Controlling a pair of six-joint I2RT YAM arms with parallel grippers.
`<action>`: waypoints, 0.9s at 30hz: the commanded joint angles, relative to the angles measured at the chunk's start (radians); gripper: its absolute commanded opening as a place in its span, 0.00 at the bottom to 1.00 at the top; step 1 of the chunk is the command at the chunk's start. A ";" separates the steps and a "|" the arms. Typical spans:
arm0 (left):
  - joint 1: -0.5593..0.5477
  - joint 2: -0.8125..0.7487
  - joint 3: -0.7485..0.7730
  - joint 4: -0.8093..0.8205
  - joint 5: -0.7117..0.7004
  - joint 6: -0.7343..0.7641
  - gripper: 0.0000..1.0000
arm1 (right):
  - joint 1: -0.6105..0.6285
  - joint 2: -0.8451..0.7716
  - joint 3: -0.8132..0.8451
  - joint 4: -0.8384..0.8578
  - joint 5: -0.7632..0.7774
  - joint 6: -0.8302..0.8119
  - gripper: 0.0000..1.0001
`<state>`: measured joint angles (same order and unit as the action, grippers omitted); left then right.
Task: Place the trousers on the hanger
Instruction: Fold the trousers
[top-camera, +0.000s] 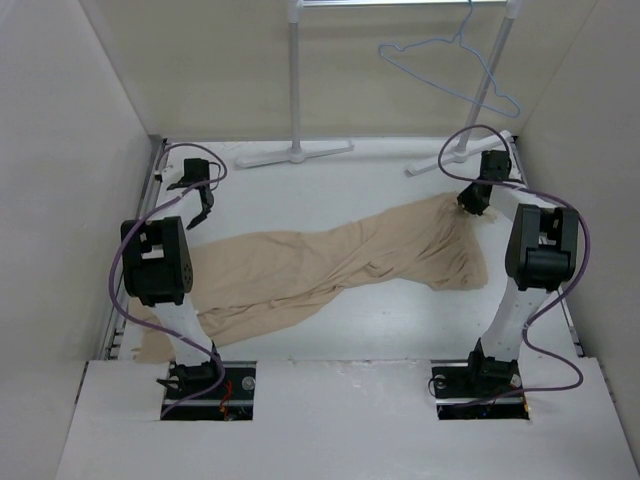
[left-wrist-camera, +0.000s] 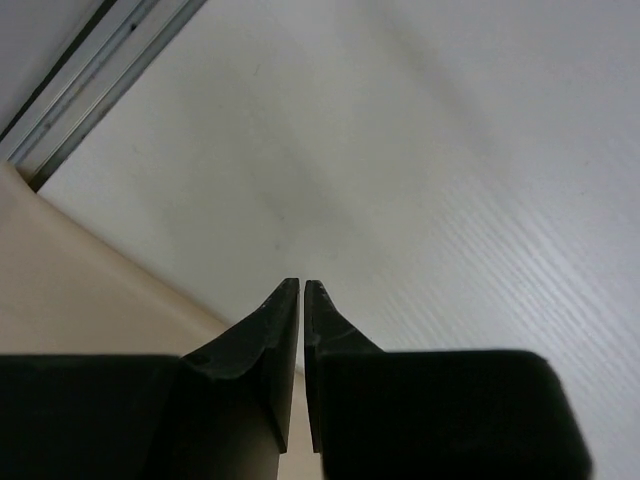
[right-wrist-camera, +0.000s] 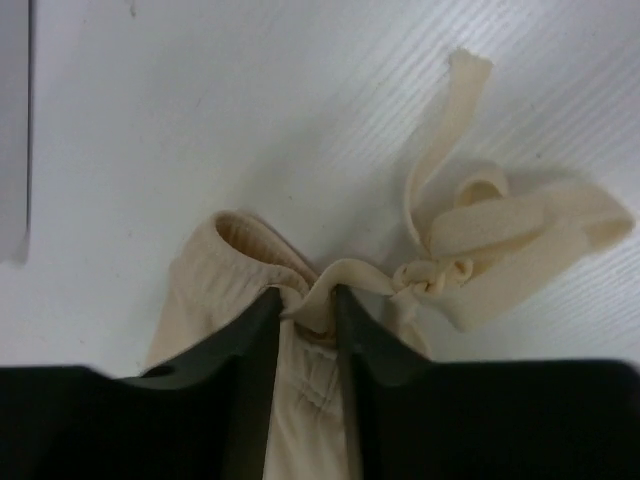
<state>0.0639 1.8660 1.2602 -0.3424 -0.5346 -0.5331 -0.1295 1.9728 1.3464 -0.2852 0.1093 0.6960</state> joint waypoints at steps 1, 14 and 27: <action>-0.009 0.004 0.056 0.020 -0.045 -0.007 0.05 | 0.008 0.000 0.094 -0.012 0.004 -0.027 0.25; 0.145 -0.271 -0.102 -0.145 -0.030 -0.001 0.67 | -0.085 -0.121 0.029 0.032 0.112 0.050 0.53; 0.250 -0.140 -0.179 -0.139 0.087 -0.102 0.54 | -0.012 0.129 0.298 -0.156 -0.128 -0.073 0.59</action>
<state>0.3099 1.7332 1.0962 -0.4736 -0.4694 -0.6022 -0.1329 2.0701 1.5711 -0.3653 0.0296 0.6453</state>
